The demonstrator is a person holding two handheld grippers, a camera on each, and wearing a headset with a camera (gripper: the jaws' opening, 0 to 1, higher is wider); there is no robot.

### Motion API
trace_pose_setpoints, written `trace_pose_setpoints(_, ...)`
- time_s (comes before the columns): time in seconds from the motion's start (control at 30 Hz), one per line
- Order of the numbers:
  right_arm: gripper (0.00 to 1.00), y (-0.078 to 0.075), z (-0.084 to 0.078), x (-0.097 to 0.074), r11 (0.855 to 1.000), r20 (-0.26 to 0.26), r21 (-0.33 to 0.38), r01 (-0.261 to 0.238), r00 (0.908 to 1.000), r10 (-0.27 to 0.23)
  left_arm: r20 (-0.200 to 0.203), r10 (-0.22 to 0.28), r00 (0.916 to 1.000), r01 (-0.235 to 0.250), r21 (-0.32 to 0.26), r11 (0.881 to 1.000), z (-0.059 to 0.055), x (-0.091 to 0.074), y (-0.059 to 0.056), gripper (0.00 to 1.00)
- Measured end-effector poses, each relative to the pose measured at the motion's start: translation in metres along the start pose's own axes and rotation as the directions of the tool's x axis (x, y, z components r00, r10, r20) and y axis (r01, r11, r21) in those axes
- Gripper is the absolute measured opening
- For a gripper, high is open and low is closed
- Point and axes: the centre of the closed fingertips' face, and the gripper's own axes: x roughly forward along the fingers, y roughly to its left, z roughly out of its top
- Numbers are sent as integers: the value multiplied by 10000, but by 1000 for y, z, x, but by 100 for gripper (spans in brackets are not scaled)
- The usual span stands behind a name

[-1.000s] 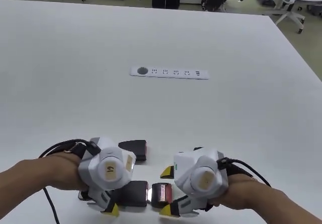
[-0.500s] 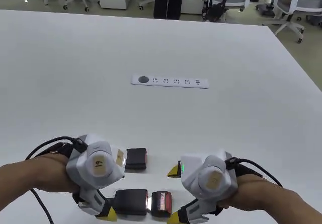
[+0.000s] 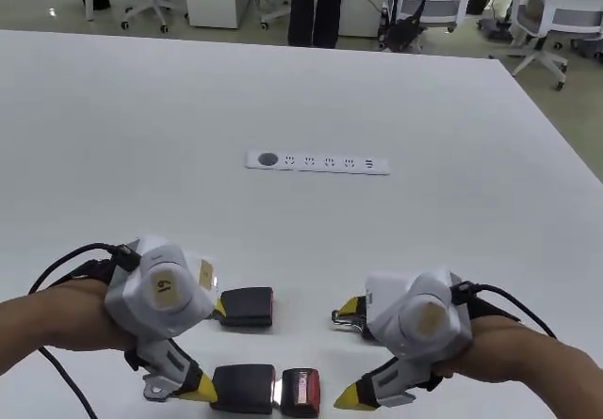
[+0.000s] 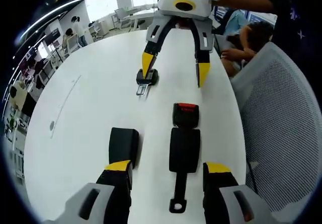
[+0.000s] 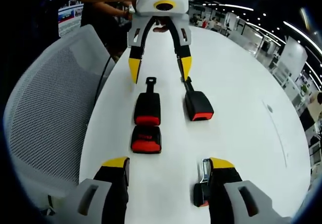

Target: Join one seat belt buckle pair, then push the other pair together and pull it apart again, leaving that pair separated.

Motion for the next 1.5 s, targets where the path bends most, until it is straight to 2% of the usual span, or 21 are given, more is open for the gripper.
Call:
trace_pose_setpoints(0.27, 62, -17, -12, -9, 9991, -53, 285, 305, 9995, -304, 243, 260, 9994, -252, -309, 9992, 5, -4, 20, 59)
trace_pose_setpoints(0.43, 62, -26, -18, -15, 9981, -46, 440, 441, 9990, -439, 418, 399, 9983, -377, -524, 9979, 4, -2, 38, 59)
trace_pose_setpoints(0.67, 61, -41, -30, -21, 9964, -8, 560, 639, 9980, -640, 444, 492, 9978, -465, -601, 9971, 6, 2, 52, 59)
trace_pose_setpoints(0.73, 58, -47, -33, -22, 9954, 32, 469, 830, 9965, -832, 415, 492, 9979, -467, -585, 9972, 5, 5, 57, 59)
trace_pose_setpoints(0.93, 54, -56, -41, -23, 9943, 53, 597, 883, 9960, -887, 378, 418, 9984, -399, -495, 9980, 9, 12, 63, 55)
trace_pose_setpoints(1.03, 52, -57, -45, -21, 9951, 18, 593, 797, 9968, -799, 322, 348, 9989, -334, -438, 9985, 5, 19, 70, 53)
trace_pose_setpoints(1.2, 48, -59, -51, -18, 9971, -54, 450, 620, 9981, -618, 228, 177, 9996, -167, -416, 9990, 1, 27, 75, 47)
trace_pose_setpoints(1.5, 43, -64, -61, -11, 9984, -227, 252, 511, 9985, -505, -134, -29, 9999, 27, -170, 9999, -7, 39, 80, 45)
